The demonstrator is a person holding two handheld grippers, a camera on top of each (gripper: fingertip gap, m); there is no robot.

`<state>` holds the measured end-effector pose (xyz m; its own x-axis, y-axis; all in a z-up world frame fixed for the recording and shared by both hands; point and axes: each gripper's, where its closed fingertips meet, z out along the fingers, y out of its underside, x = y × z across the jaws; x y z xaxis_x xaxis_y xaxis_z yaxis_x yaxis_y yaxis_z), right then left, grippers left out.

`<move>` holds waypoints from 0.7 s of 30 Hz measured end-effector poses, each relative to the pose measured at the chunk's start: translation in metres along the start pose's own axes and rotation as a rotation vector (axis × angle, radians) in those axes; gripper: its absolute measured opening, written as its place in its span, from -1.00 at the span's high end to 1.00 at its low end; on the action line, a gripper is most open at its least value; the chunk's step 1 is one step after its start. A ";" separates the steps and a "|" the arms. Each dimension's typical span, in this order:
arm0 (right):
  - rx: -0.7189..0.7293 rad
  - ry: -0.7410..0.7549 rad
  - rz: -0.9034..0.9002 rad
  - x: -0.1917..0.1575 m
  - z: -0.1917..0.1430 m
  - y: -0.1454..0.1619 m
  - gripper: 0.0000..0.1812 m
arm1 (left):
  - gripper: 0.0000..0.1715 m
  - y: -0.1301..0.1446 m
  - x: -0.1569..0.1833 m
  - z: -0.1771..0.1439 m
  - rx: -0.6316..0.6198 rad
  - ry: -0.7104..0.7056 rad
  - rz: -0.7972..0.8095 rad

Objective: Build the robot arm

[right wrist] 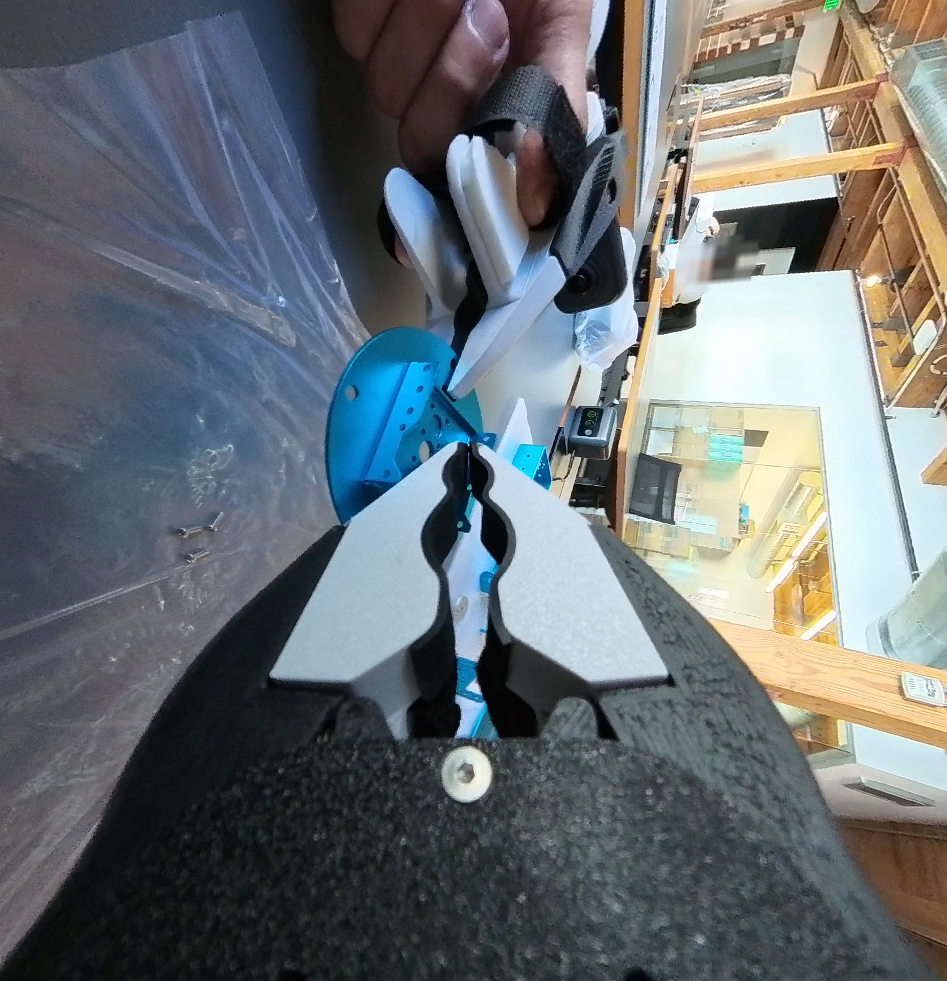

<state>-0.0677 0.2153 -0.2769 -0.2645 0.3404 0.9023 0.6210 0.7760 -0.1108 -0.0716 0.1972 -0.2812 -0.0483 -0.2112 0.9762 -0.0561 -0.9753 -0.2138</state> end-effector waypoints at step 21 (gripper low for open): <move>0.000 -0.048 0.107 0.000 0.000 -0.002 0.99 | 1.00 -0.001 0.000 0.000 0.004 0.002 -0.002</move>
<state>-0.0684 0.2135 -0.2770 -0.2316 0.4464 0.8643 0.6477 0.7337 -0.2053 -0.0718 0.1982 -0.2811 -0.0498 -0.2095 0.9765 -0.0518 -0.9759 -0.2120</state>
